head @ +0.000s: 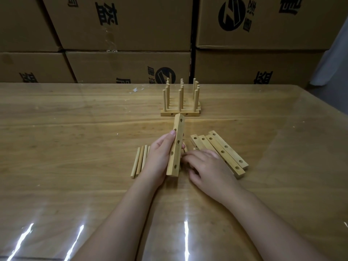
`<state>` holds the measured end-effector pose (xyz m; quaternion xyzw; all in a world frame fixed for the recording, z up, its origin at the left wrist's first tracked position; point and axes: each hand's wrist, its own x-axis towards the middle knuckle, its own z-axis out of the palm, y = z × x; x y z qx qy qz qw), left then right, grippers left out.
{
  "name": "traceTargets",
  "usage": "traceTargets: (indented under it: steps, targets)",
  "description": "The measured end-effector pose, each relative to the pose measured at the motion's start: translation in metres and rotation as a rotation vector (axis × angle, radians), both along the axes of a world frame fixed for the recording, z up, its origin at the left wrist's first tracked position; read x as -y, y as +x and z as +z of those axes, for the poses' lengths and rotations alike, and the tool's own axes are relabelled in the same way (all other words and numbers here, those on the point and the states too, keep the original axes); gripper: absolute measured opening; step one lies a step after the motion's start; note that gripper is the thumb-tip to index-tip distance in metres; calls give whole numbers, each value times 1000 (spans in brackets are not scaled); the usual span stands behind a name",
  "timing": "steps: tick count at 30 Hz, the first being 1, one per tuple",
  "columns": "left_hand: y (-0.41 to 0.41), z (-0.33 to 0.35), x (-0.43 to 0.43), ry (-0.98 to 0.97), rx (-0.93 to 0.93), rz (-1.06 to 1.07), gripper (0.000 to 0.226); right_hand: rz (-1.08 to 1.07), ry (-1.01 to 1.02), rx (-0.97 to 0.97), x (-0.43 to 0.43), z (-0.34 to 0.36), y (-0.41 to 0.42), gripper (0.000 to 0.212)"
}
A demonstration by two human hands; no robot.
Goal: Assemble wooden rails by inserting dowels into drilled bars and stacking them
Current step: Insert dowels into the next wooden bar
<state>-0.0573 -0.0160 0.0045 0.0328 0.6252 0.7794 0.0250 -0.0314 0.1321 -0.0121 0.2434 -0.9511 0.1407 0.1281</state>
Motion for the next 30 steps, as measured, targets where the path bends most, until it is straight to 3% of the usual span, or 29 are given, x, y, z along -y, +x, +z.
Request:
traceTargets:
  steps: [15,17,23,30]
  targets:
    - [-1,0,-1,-10,20,15,36,-250,67,-28,4,-3,-2,42]
    - [-1,-1,0,-32,22,6,36,-310,-28,-48,2,1,-1,43]
    - [-1,-3,-1,-92,18,-7,38,-462,-676,100,-9,3,-8,30]
    - [-1,-2,-1,-104,4,-9,36,-332,-886,-27,-7,3,-8,19]
